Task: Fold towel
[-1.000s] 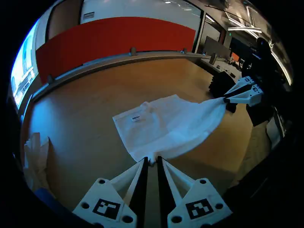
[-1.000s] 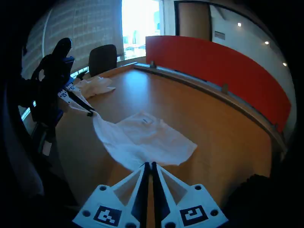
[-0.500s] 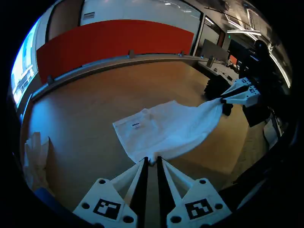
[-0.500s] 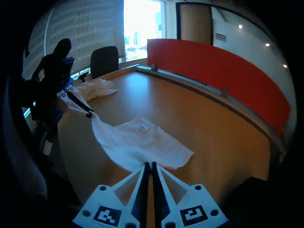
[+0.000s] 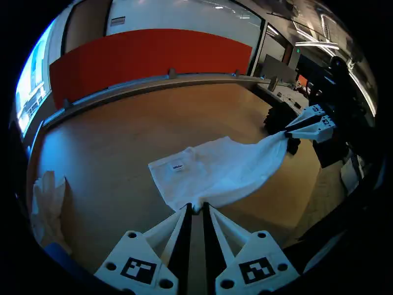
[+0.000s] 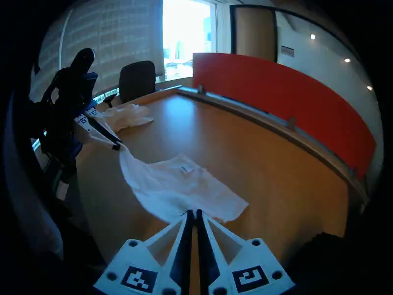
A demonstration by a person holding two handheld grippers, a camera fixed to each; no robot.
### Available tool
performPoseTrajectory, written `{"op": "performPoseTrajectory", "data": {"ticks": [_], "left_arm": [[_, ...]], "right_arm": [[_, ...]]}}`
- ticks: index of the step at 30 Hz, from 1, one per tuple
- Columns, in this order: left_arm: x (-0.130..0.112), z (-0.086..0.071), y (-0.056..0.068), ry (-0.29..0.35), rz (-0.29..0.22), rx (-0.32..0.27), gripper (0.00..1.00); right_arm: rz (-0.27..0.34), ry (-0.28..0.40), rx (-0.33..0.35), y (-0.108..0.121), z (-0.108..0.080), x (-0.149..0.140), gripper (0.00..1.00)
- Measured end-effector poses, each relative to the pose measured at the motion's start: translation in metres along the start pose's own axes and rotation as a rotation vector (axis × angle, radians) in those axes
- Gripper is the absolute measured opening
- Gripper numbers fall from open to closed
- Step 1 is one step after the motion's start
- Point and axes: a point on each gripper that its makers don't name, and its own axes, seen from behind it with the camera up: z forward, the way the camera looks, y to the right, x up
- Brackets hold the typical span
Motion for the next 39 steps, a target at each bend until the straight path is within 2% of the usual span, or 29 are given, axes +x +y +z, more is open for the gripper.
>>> {"op": "performPoseTrajectory", "data": {"ticks": [8, 13, 19, 32, 39], "left_arm": [[0.000, 0.001, -0.002, 0.003, -0.015, 0.001, 0.16], [0.002, 0.009, -0.007, 0.006, -0.024, 0.008, 0.16], [0.008, 0.027, -0.017, 0.017, -0.044, 0.019, 0.16], [0.014, 0.075, -0.047, 0.012, -0.084, 0.050, 0.15], [0.007, 0.095, -0.053, -0.012, -0.081, 0.054, 0.15]], "right_arm": [[0.009, -0.008, -0.002, 0.002, 0.001, -0.004, 0.06], [0.019, -0.020, -0.011, 0.007, 0.006, -0.008, 0.06], [0.036, -0.043, -0.031, 0.020, 0.021, -0.015, 0.06], [0.098, -0.089, -0.057, 0.045, 0.062, -0.031, 0.06], [0.112, -0.115, -0.065, 0.051, 0.076, -0.041, 0.06]]}}
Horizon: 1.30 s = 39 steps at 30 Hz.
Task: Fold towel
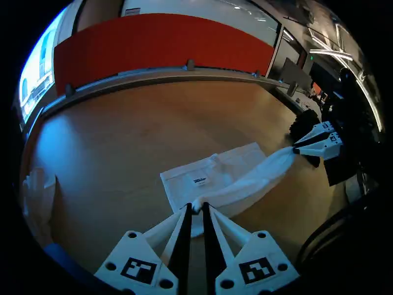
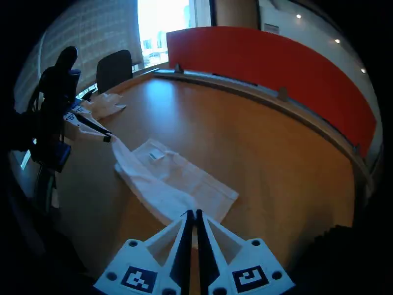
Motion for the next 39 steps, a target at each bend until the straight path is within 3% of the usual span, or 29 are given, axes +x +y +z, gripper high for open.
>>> {"op": "performPoseTrajectory", "data": {"ticks": [20, 34, 39], "left_arm": [[-0.006, 0.056, -0.025, -0.017, -0.030, 0.038, 0.15], [-0.003, 0.069, -0.038, -0.027, 0.005, 0.086, 0.25], [0.000, 0.073, -0.041, -0.029, 0.017, 0.102, 0.31]], "right_arm": [[0.078, -0.049, -0.035, 0.020, 0.048, -0.011, 0.09], [0.101, -0.059, -0.098, 0.037, 0.060, -0.015, 0.19], [0.099, -0.053, -0.117, 0.043, 0.062, -0.011, 0.28]]}}
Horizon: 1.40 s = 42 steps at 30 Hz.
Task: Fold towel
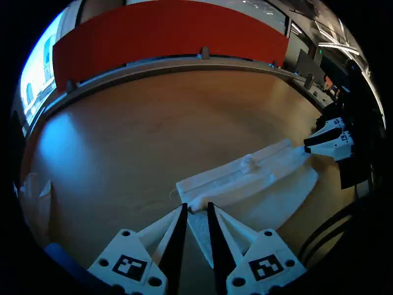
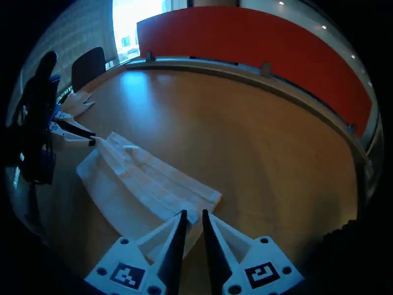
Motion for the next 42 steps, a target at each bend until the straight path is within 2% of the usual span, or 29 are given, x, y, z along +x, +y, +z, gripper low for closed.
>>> {"op": "performPoseTrajectory", "data": {"ticks": [1, 5, 7, 9, 11, 13, 15, 19, 27, 42], "left_arm": [[0.001, 0.000, -0.001, 0.002, 0.000, 0.002, 0.33], [0.005, -0.001, -0.002, 0.004, -0.004, 0.006, 0.41], [0.006, -0.002, -0.003, 0.006, -0.008, 0.005, 0.50], [0.008, -0.004, -0.003, 0.008, -0.012, 0.003, 0.80], [0.008, -0.005, -0.003, 0.011, -0.014, 0.004, 0.85], [0.009, -0.006, -0.006, 0.014, -0.013, 0.013, 0.90], [0.009, -0.008, -0.009, 0.016, -0.012, 0.025, 0.95], [0.008, -0.011, -0.011, 0.013, -0.008, 0.032, 0.95], [0.003, -0.016, -0.016, 0.010, -0.004, 0.049, 0.95], [-0.014, -0.033, -0.013, 0.015, -0.039, 0.049, 0.95]], "right_arm": [[0.000, 0.003, -0.004, 0.001, 0.000, 0.001, 0.30], [-0.002, 0.014, -0.019, 0.007, -0.001, 0.005, 0.54], [-0.006, 0.019, -0.023, 0.008, -0.002, 0.007, 0.65], [-0.012, 0.026, -0.026, 0.010, -0.003, 0.008, 0.69], [-0.017, 0.030, -0.030, 0.011, -0.003, 0.009, 0.73], [-0.018, 0.033, -0.033, 0.012, -0.004, 0.010, 0.83], [-0.020, 0.036, -0.036, 0.012, -0.005, 0.011, 0.87], [-0.027, 0.039, -0.034, 0.012, -0.007, 0.010, 0.88], [-0.044, 0.041, -0.031, 0.008, -0.009, 0.005, 1.00], [-0.052, 0.028, -0.027, -0.002, -0.009, -0.008, 1.00]]}}
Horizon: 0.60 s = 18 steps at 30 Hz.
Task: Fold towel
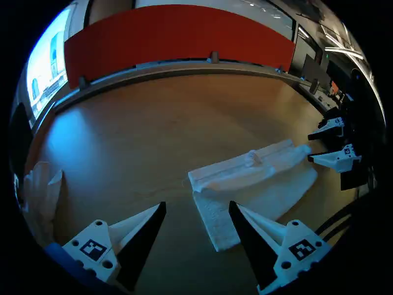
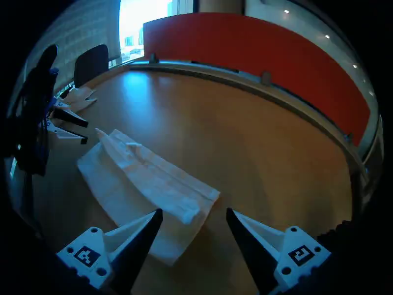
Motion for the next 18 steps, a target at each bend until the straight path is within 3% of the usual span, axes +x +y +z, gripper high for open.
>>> {"op": "performPoseTrajectory", "data": {"ticks": [18], "left_arm": [[-0.011, -0.008, 0.000, -0.002, -0.021, 0.010, 0.95]], "right_arm": [[-0.004, -0.012, -0.003, 0.001, 0.005, -0.006, 1.00]]}}
